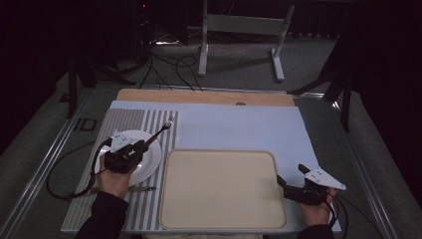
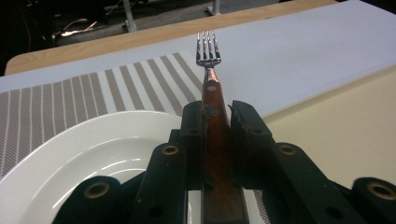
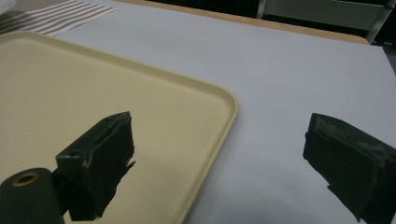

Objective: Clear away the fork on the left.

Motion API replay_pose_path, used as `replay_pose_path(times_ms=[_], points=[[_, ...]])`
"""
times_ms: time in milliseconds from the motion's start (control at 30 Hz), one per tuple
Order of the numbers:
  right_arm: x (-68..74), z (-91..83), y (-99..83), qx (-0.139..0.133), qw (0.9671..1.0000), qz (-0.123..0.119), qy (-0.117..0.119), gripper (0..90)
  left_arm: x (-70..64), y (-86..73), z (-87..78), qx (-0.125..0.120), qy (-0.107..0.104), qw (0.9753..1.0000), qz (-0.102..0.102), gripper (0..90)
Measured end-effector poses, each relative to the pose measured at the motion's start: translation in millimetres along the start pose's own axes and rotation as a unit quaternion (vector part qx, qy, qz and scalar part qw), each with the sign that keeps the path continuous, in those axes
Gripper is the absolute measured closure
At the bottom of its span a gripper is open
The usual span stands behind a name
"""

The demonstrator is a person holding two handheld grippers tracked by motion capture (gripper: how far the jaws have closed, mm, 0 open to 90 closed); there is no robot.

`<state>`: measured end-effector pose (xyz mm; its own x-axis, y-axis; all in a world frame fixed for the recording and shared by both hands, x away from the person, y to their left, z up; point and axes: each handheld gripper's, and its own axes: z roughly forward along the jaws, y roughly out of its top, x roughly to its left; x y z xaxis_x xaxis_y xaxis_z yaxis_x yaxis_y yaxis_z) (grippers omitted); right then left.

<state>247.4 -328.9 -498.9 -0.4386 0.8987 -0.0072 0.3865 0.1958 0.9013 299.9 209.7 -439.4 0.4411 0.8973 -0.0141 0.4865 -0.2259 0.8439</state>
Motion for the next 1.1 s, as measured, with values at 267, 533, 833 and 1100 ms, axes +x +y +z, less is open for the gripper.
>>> replay_pose_path(times_ms=[267,533,833,1100], points=[[0.2,0.2,0.0,0.000,1.0000,0.000,-0.001,8.4,-6.6,-4.2,-3.6,-0.004,0.002,1.0000,-0.001,76.5],[0.4,0.0,0.0,0.000,1.0000,0.000,0.000,8.5,-16.6,-10.4,-6.9,-0.006,0.009,0.9999,0.001,76.4],[0.0,-0.2,0.1,0.000,1.0000,0.000,0.000,8.5,-29.2,-20.5,-10.9,-0.008,0.014,0.9999,-0.004,76.4],[-0.5,-0.7,0.1,-0.001,1.0000,0.000,-0.001,8.4,-40.6,-29.5,-14.1,-0.009,0.015,0.9997,-0.015,76.4]])
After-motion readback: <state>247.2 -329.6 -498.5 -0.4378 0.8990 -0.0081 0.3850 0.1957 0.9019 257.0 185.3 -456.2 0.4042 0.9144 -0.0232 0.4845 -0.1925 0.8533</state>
